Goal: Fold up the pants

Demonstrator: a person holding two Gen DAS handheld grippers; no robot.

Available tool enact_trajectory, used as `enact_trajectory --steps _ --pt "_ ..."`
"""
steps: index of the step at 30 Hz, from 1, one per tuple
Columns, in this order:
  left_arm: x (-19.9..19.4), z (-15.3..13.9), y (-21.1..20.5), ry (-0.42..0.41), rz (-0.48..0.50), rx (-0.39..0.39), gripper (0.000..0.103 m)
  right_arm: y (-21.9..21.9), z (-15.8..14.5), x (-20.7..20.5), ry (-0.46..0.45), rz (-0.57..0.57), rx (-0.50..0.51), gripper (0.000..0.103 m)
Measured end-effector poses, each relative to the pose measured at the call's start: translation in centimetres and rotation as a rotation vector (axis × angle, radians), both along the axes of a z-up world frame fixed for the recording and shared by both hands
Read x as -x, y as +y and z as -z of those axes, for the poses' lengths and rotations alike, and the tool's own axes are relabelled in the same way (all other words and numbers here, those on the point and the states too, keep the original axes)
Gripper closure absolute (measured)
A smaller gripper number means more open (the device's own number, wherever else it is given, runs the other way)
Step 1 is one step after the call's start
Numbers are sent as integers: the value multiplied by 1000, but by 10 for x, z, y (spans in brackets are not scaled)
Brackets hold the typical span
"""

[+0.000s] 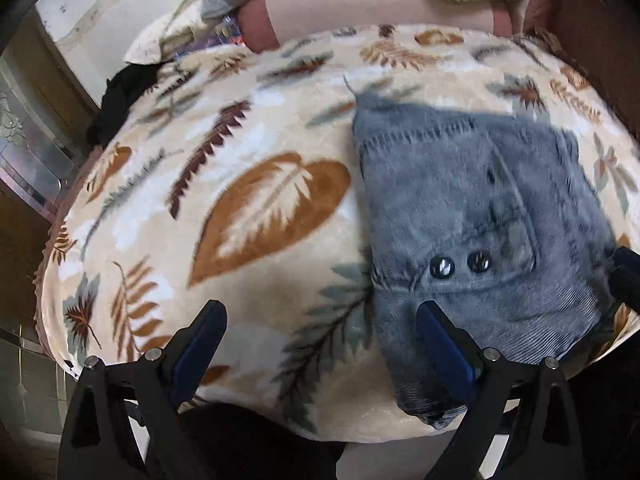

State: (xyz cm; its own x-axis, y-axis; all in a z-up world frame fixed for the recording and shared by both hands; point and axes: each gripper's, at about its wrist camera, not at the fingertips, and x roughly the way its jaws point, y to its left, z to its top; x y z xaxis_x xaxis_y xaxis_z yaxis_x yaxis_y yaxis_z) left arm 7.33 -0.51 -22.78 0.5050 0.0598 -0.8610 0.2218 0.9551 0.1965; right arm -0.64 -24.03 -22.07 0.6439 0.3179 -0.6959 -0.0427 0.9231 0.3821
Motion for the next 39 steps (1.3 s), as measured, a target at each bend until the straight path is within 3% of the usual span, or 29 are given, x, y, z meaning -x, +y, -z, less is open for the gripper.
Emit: enact_trajectory --steps 4,11,21,39 --pt "-1 -24 7 -41 -30 56 7 -23 -10 7 -66 102 -55 43" --pt "9 -50 -2 -122 -46 52 7 -35 -8 0 -42 157 -41 43" --pt "16 -49 -15 -147 -38 -20 7 -21 -10 0 -66 113 10 39" --pt "11 -38 -2 -140 -89 -26 7 3 -3 -13 -22 130 102 37"
